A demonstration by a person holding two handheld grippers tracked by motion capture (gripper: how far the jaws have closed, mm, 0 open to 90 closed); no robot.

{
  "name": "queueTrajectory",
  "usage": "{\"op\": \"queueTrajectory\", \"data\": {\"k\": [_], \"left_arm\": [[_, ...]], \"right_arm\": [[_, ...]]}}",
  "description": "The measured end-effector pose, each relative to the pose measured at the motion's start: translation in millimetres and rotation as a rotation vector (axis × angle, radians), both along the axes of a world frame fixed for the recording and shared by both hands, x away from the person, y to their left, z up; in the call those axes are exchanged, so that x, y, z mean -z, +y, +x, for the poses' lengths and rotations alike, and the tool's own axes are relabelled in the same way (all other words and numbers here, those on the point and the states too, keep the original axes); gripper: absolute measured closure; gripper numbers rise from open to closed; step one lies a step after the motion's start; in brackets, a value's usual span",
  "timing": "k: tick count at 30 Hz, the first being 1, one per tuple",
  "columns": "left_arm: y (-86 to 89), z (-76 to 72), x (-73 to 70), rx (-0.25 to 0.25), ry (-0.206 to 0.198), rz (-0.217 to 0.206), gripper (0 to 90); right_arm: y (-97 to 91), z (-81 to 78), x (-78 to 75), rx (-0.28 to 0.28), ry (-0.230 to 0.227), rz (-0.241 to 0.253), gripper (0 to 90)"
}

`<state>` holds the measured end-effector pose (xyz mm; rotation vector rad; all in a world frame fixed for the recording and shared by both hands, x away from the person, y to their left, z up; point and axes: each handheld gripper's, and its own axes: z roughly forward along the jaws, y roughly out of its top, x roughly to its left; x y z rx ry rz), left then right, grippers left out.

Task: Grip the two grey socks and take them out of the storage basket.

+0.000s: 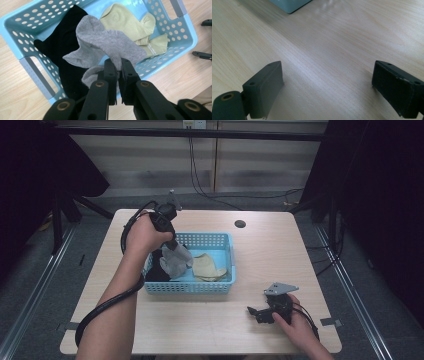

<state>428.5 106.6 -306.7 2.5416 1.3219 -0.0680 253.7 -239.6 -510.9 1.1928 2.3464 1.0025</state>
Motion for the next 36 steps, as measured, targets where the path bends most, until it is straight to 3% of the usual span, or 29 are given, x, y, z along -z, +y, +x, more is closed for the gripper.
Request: {"op": "queueTrajectory", "data": {"k": [19, 36], "left_arm": [[21.6, -1.2, -14.9, -0.026, -0.002, 0.01, 85.1], [59.1, -7.3, -27.4, -0.089, -0.016, 0.027, 85.0]], "right_arm": [[0.0, 0.0, 0.0, 0.0, 0.0, 0.0, 9.4], [0.0, 0.0, 0.0, 0.0, 0.0, 0.0, 9.3]]}}
